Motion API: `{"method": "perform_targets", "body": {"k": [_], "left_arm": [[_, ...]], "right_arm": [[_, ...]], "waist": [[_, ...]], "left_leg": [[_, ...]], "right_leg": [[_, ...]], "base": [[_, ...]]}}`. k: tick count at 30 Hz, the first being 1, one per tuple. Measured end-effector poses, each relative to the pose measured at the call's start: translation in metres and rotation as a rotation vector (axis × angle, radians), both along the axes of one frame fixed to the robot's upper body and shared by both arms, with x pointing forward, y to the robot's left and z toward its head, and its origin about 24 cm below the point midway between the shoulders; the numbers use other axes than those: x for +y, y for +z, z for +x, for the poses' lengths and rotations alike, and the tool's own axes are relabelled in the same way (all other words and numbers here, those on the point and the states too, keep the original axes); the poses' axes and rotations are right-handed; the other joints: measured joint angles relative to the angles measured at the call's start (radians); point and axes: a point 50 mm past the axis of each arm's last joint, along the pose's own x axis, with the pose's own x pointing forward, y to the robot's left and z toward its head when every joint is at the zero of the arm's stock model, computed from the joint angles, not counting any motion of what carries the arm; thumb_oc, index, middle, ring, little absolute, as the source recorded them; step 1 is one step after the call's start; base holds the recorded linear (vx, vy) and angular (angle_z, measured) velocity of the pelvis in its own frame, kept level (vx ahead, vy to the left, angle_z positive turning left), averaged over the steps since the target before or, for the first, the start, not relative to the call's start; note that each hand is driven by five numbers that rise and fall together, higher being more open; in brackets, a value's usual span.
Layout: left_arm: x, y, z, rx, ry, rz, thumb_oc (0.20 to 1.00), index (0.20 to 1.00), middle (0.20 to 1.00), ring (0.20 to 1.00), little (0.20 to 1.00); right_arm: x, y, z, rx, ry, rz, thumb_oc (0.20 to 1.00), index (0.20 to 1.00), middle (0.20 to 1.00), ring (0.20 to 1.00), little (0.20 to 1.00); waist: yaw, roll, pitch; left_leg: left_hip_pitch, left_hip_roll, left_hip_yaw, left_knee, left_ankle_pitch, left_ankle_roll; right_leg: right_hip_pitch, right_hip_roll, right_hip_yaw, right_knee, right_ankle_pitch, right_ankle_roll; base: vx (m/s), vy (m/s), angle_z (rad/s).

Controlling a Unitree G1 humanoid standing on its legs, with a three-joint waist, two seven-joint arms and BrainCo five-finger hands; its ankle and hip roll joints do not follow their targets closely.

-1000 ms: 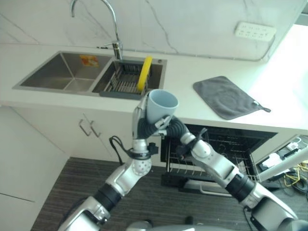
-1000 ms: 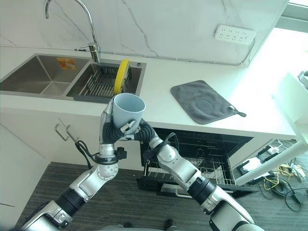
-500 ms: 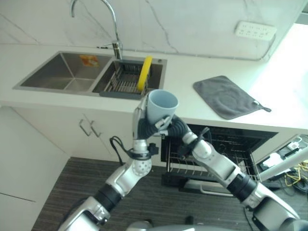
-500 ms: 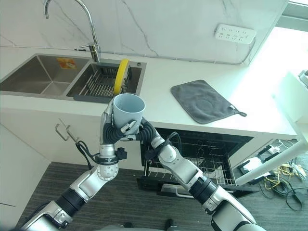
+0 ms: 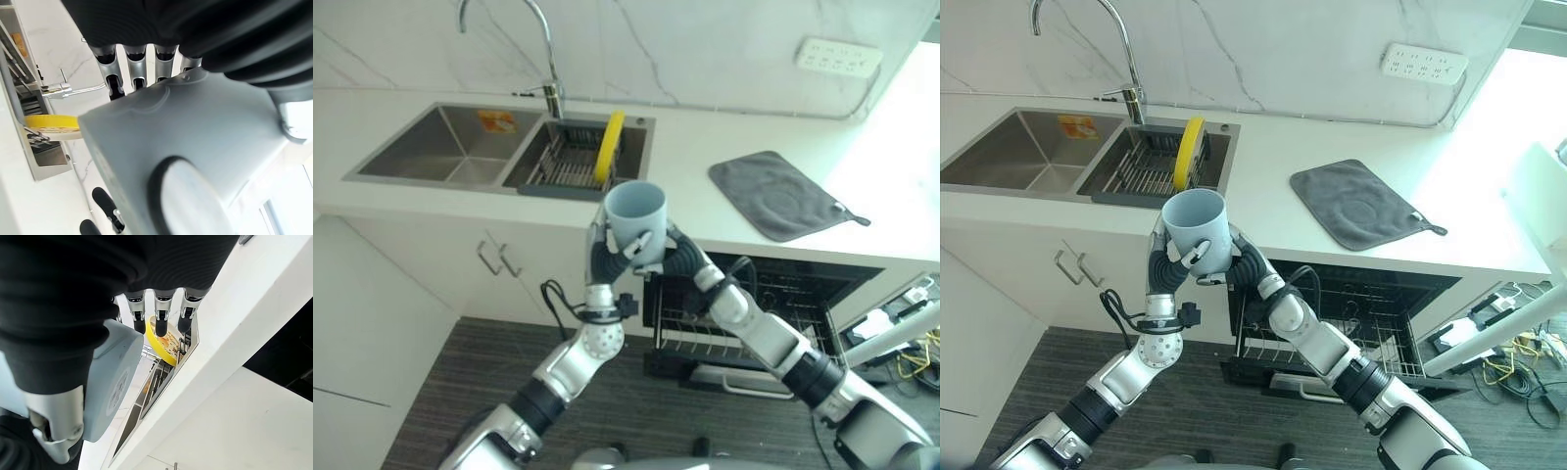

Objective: Place the dishes in the dishwasher.

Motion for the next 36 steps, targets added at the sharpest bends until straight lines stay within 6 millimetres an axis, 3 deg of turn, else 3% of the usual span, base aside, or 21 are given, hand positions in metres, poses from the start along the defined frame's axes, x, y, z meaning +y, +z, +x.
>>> {"method": "perform_targets", "body": {"k": [3, 5, 7, 26, 36], "left_arm": [[0.000, -0.008, 0.001, 0.082, 0.023, -0.046, 0.200, 0.200, 0.200, 0.200, 0.200], [0.004, -0.029, -0.005, 0.198, 0.047, -0.048, 0.200, 0.200, 0.200, 0.200, 0.200], [0.005, -0.035, -0.008, 0.232, 0.054, -0.063, 0.200, 0.200, 0.200, 0.200, 0.200], [0.008, -0.034, -0.009, 0.213, 0.084, -0.071, 0.200, 0.200, 0.200, 0.200, 0.200], [0.016, -0.020, -0.006, 0.050, 0.163, 0.002, 0.200, 0.200, 0.200, 0.200, 0.200]], "right_arm": [[0.000, 0.003, 0.000, -0.030, -0.013, -0.007, 1.000, 1.000, 1.000, 1.000, 1.000], [0.005, 0.018, 0.004, -0.091, -0.005, 0.007, 1.000, 1.000, 1.000, 1.000, 1.000], [0.006, 0.024, 0.006, -0.115, -0.006, 0.006, 1.000, 1.000, 1.000, 1.000, 1.000], [0.004, 0.027, 0.009, -0.078, 0.001, 0.057, 1.000, 1.000, 1.000, 1.000, 1.000], [0.015, 0.025, 0.006, -0.021, 0.051, 0.091, 1.000, 1.000, 1.000, 1.000, 1.000]], "waist": [[0.001, 0.000, 0.001], [0.000, -0.002, 0.011], [0.009, -0.009, 0.019], [0.018, -0.031, 0.031], [0.017, -0.031, 0.031]], "left_leg": [[-0.001, 0.000, -0.001, 0.000, 0.000, 0.000], [-0.001, 0.000, -0.001, 0.000, 0.000, 0.000], [-0.001, 0.000, -0.003, 0.000, 0.000, 0.000], [-0.003, 0.000, -0.005, 0.000, 0.000, 0.000], [0.002, 0.000, -0.007, 0.006, 0.000, 0.000]], "right_leg": [[0.000, 0.000, -0.001, 0.000, -0.001, 0.000], [-0.001, 0.000, -0.001, 0.000, -0.001, 0.000], [0.000, 0.000, -0.002, 0.000, -0.001, 0.000], [-0.001, 0.000, -0.002, 0.000, -0.002, 0.000], [0.007, -0.001, -0.003, 0.000, -0.002, 0.000]], "base": [[0.00, 0.000, 0.00], [0.00, 0.000, 0.00], [0.00, 0.000, 0.02], [0.00, 0.000, 0.00], [0.02, 0.003, 0.00]]}}
